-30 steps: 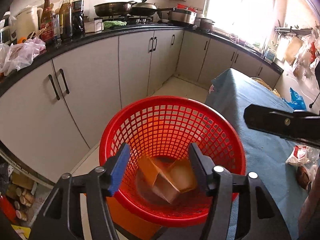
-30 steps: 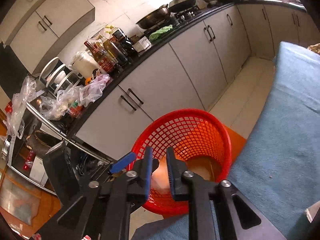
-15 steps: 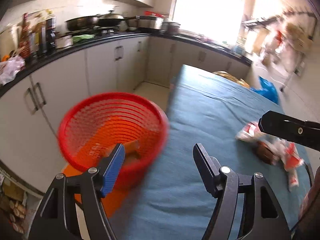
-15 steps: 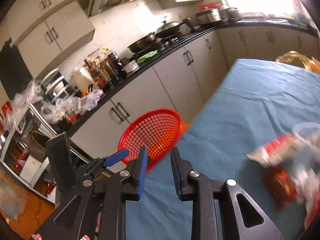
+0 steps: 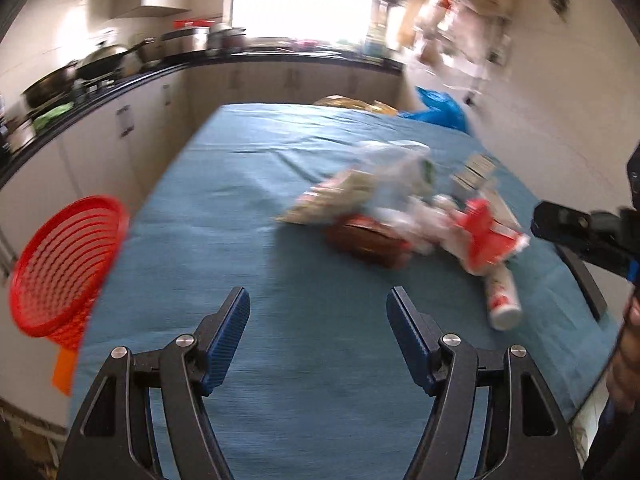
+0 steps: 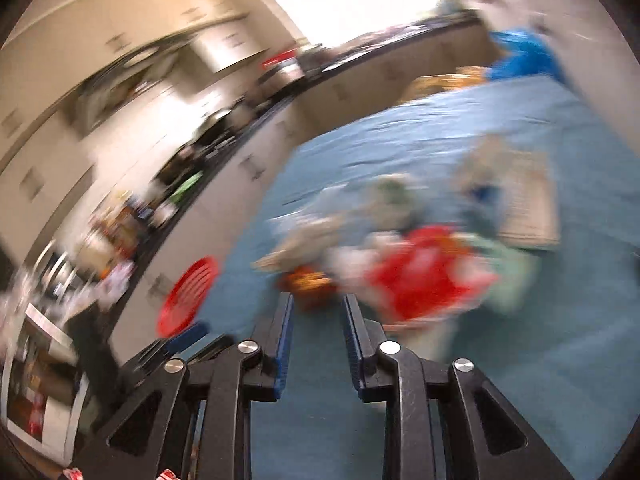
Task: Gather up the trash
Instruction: 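Swing both open tools back toward the table, then grasp the red JIYANTIE carton with the right tool while the left grasps the white spray bottle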
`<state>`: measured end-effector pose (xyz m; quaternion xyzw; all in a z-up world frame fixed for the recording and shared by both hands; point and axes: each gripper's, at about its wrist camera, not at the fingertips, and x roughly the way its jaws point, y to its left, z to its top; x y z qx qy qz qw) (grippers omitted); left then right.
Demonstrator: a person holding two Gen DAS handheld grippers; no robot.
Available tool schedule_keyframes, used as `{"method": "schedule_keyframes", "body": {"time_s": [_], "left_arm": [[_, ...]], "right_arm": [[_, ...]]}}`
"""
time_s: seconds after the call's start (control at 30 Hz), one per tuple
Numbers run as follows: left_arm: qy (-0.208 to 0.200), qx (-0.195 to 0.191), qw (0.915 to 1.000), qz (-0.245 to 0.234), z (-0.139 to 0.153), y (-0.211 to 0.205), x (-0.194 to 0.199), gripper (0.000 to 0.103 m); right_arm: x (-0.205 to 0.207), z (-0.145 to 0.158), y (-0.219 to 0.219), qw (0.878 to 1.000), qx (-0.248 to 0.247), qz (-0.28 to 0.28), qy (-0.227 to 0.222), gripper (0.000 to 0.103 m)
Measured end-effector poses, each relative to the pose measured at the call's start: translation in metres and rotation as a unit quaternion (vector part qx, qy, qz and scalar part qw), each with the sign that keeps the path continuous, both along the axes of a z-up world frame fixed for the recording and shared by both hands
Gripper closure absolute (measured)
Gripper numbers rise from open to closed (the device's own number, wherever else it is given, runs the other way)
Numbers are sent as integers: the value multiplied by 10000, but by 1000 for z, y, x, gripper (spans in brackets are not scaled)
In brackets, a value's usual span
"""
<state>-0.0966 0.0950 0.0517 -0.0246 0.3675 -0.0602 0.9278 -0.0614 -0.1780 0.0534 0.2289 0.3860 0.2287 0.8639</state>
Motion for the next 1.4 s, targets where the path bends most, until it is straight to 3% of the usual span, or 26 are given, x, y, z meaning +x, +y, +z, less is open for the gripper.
{"method": "schedule_keyframes", "body": {"time_s": [0.03,0.1,0.27,0.37,0.4,0.43,0.47,0.73,1.0,1.07,1.13,1.27,1.3,1.4], "left_arm": [[11,15,9999,-114,-1,-9,0,33],[51,47,9996,-290,-3,-24,2,33],[128,153,9976,-667,-5,-54,-1,32],[140,179,9964,-811,-5,-67,-2,29],[145,181,9962,-842,-5,-70,-2,28],[151,183,9959,-873,-4,-70,-1,28],[159,186,9956,-907,-4,-73,0,28],[405,198,9901,-1331,-9,-103,13,26],[763,231,9843,-1577,-26,-144,36,26],[864,233,9844,-1518,-32,-151,44,31],[962,258,9835,-1510,-37,-155,54,49],[857,493,9851,-1406,-37,-163,62,64],[834,497,9855,-1392,-37,-164,62,74],[769,508,9865,-1350,-37,-162,60,74]], "right_arm": [[4,-5,-11,9998,20,-145,122,64],[12,-17,-30,9984,121,-428,358,64],[33,-35,-33,9955,472,-343,751,64],[46,-45,-28,9945,407,-373,891,65],[50,-48,-26,9943,447,-339,904,70],[52,-50,-23,9943,397,-320,934,86],[53,-52,-22,9942,357,-339,959,94],[35,-36,-48,9947,801,-519,382,98],[11,-11,-88,9910,903,-978,-120,98],[7,-10,-92,9910,899,-985,-152,98],[4,-10,-94,9906,922,-996,-161,98],[0,-11,-99,9904,939,-998,-180,98],[-1,-12,-99,9906,928,-981,-194,98],[-4,-12,-100,9913,874,-950,-237,98]]}}
